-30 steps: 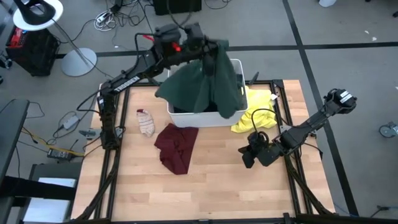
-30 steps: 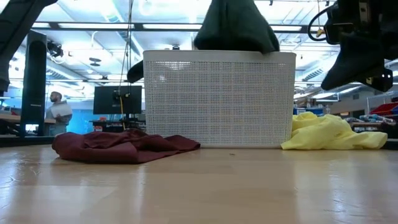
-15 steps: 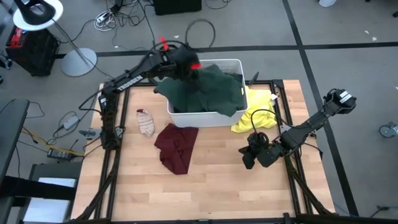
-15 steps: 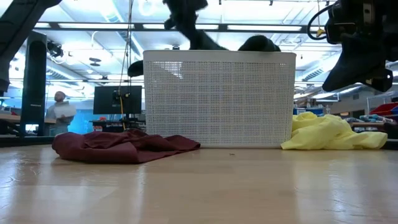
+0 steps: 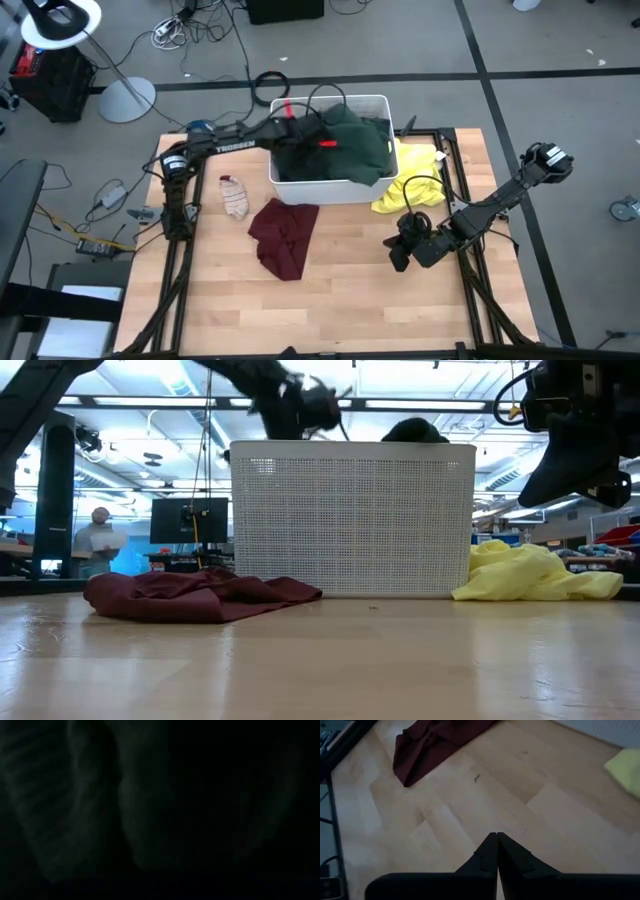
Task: Sort clothes
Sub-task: Put the green polo shirt into the white bin, then put the yellow polo shirt into the white bin
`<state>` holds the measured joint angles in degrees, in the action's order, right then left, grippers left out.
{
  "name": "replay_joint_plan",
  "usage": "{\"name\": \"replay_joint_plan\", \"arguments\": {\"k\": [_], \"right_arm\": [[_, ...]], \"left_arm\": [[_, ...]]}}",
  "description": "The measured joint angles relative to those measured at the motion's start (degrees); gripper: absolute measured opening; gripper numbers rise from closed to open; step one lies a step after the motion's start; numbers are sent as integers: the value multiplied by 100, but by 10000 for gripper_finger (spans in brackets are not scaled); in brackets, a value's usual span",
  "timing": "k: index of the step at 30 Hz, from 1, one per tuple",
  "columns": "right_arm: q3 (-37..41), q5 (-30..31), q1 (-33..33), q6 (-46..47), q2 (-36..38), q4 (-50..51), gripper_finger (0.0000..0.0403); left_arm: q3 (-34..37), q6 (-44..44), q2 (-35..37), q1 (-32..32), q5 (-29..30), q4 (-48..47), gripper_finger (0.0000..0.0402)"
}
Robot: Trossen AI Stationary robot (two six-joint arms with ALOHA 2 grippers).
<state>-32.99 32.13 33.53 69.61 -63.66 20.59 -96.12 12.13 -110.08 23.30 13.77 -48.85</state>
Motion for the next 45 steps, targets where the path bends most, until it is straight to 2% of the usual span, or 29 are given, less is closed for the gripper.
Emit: {"name": "replay_joint_plan", "arguments": {"k": [4,8,12,15,20,26,33,37,41,45], "right_arm": [[0,-145,13,208,0,-21,2],[0,-239,55,286,0,-27,4],[0,-241,60,289,0,-32,8],[0,-241,55,290,0,-34,5],[0,-215,44,281,0,-12,2],[0,-132,38,275,0,10,9],[0,-117,11,231,0,12,3],[0,-110,-6,231,0,12,3],[0,-110,-6,279,0,14,7],[0,-109,-6,480,2,86,3]], "left_arm": [[684,284,10,36,-267,864,5],[1060,556,32,34,-295,1182,6],[1157,795,35,32,-191,1268,11],[1015,871,20,33,-259,1130,28],[523,625,8,26,-470,814,77],[-296,589,7,23,-566,-77,130],[-1469,28,8,-78,-583,-927,137],[-2143,-12,8,-171,-570,-1497,137],[-2798,-190,8,-273,-531,-2532,137],[-3081,-361,82,-490,-370,-2933,137]]}}
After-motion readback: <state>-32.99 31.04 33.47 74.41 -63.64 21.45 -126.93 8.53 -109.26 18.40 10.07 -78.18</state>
